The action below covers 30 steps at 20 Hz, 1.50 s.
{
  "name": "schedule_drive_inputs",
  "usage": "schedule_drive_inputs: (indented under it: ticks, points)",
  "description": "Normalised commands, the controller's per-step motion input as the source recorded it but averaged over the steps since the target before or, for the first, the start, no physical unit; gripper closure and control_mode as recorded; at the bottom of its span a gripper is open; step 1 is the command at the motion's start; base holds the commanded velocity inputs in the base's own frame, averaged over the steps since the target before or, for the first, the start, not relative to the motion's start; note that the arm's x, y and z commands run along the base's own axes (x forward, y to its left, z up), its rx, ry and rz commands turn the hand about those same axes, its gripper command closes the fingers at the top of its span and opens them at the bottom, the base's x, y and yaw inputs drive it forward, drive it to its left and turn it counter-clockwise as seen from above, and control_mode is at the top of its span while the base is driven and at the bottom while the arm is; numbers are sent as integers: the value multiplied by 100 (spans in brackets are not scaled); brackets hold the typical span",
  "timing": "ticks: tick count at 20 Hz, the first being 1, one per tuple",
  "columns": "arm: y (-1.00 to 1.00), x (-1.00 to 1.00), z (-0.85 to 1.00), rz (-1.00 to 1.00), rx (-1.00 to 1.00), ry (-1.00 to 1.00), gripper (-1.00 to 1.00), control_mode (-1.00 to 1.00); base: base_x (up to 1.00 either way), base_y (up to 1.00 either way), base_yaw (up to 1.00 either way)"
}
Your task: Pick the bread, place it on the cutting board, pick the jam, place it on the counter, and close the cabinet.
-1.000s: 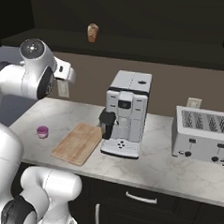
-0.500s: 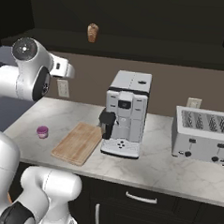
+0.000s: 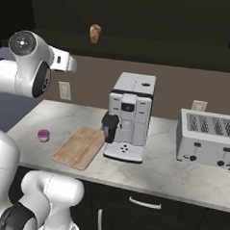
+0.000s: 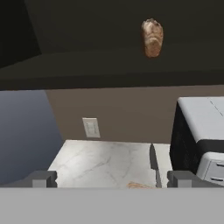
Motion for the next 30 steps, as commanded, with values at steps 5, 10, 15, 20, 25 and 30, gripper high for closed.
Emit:
schedule_drive_inputs:
  ticks: [5,10,15,20,25,30]
  points:
    - [-9,0,21,-1,0,0,-100,-100,0,0,0]
    - [-11,0,23,-2,0,0,-100,-100,0,0,0]
    - [-14,0,27,-3,0,0,-100,-100,0,0,0]
    - [-16,0,36,-4,0,0,-100,-100,0,0,0]
    - [-13,0,30,-4,0,0,-100,-100,0,0,0]
    - [-9,7,12,-3,0,0,-100,-100,0,0,0]
